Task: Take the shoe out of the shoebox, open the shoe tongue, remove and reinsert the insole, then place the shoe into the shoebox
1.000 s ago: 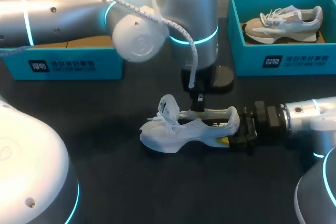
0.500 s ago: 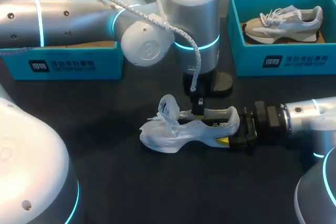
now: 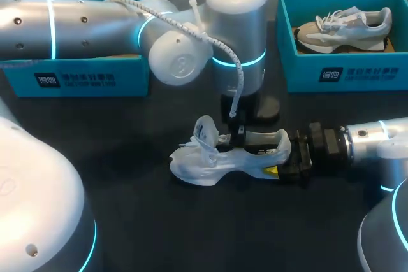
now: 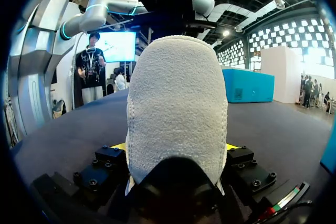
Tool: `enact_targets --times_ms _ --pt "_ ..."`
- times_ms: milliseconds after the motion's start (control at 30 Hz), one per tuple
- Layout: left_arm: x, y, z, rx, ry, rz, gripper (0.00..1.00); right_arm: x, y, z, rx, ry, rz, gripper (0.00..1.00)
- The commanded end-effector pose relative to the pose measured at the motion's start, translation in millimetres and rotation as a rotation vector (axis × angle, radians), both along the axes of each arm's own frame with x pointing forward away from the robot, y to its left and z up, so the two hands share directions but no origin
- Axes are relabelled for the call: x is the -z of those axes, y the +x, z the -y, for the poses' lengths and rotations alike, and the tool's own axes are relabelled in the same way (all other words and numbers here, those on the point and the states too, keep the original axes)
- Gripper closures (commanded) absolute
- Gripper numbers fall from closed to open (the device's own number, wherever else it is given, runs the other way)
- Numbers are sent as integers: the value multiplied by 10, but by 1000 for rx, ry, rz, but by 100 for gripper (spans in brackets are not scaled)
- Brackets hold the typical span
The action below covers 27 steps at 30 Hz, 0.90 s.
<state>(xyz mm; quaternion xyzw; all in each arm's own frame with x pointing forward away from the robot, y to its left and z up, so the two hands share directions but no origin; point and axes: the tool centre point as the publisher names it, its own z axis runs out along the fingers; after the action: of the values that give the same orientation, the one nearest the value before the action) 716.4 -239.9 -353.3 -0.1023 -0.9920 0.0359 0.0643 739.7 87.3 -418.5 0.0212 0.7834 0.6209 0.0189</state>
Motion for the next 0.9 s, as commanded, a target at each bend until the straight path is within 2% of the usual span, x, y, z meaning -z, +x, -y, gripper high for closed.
enact_targets --times_ms 33,300,467,900 --pt "112 34 42 7 6 -27 100 24 2 -9 1 -2 1 100" --pt "220 -35 21 -1 16 -95 100 24 2 -9 1 -2 1 100" --pt "293 -130 11 7 26 -96 100 24 2 -9 1 -2 1 100" --pt "448 -219 31 5 10 -85 100 24 2 -9 1 -2 1 100"
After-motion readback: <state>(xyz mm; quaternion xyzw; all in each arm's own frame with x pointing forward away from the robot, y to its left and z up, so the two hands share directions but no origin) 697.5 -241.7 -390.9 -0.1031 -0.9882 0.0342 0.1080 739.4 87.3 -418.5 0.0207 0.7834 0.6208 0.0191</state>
